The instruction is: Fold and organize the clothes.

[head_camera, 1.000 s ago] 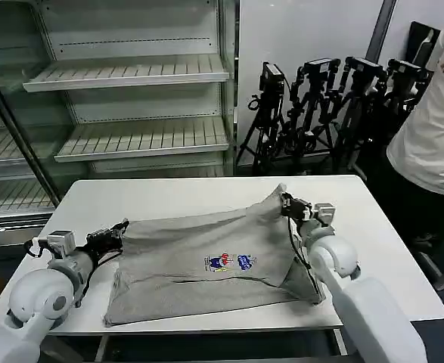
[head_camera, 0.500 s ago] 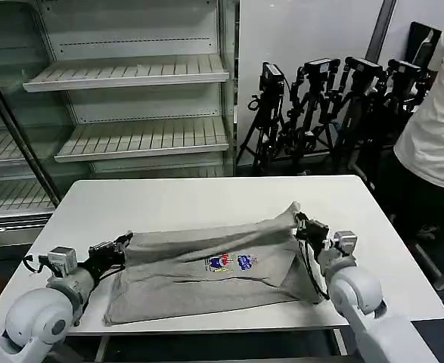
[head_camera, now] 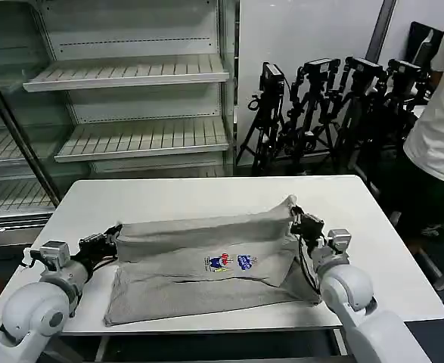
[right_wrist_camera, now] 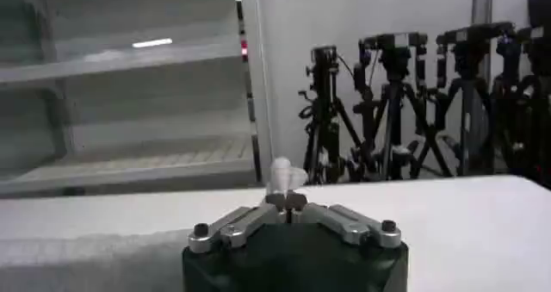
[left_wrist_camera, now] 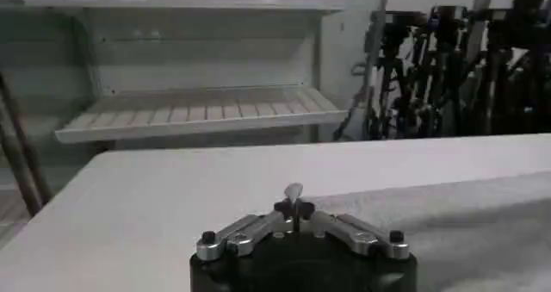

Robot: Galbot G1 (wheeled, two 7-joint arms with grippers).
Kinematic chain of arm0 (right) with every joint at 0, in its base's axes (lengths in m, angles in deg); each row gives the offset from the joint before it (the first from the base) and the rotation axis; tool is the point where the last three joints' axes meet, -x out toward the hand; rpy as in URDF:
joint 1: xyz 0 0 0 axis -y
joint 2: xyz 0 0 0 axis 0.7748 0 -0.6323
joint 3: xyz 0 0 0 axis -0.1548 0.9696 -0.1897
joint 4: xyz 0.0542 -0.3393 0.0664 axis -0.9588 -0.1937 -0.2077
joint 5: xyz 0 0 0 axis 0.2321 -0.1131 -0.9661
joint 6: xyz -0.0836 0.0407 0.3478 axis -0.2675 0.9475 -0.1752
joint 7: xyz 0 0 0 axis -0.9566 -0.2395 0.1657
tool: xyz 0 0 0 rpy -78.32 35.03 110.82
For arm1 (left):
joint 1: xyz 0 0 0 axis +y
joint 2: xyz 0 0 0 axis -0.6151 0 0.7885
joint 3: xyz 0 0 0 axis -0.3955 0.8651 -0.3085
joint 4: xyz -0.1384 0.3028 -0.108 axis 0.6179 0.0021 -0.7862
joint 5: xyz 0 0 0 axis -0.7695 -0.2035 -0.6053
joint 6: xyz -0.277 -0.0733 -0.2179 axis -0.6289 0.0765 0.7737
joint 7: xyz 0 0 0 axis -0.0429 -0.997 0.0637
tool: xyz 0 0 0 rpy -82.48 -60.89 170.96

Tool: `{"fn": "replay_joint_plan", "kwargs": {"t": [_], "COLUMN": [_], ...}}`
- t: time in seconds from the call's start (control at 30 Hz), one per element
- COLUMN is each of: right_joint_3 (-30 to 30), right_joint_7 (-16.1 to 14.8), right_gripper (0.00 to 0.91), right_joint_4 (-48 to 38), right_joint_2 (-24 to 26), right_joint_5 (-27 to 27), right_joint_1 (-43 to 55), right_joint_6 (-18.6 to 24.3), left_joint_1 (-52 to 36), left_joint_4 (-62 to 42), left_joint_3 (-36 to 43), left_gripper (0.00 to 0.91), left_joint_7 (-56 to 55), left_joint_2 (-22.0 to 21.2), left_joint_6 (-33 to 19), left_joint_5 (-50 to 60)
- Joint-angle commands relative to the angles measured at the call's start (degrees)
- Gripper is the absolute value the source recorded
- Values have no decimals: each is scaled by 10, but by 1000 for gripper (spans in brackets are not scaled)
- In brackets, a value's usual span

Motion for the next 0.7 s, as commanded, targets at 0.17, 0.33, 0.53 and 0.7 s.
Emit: {"fn": "replay_joint_plan", "kwargs": {"t": [0.17,0.33,0.53,0.7], "right_joint_3": [4,-28,-62,-76], "right_joint_7": [-4,-12,-20,-24], "right_gripper": [0,0,0,0], "right_joint_4": [4,37,58,68], "right_joint_2": [2,17,22,20], "right_joint_5": [27,45,65,65], "right_joint_1": [2,-71,-151,-179], "right_joint_6": [14,26,38,41], "left_joint_1": [8,40,74,103], "left_joint_4": [8,31,48,60], "left_joint_3": [-14,-7,-3,-8], "left_gripper": [30,30,30,30], "left_joint_7": [1,3,5,8], "left_joint_2": [8,-2,-22,-31], "left_joint_6": [-2,-1,-2,-4], "left_joint_5": [13,38,61,72]}}
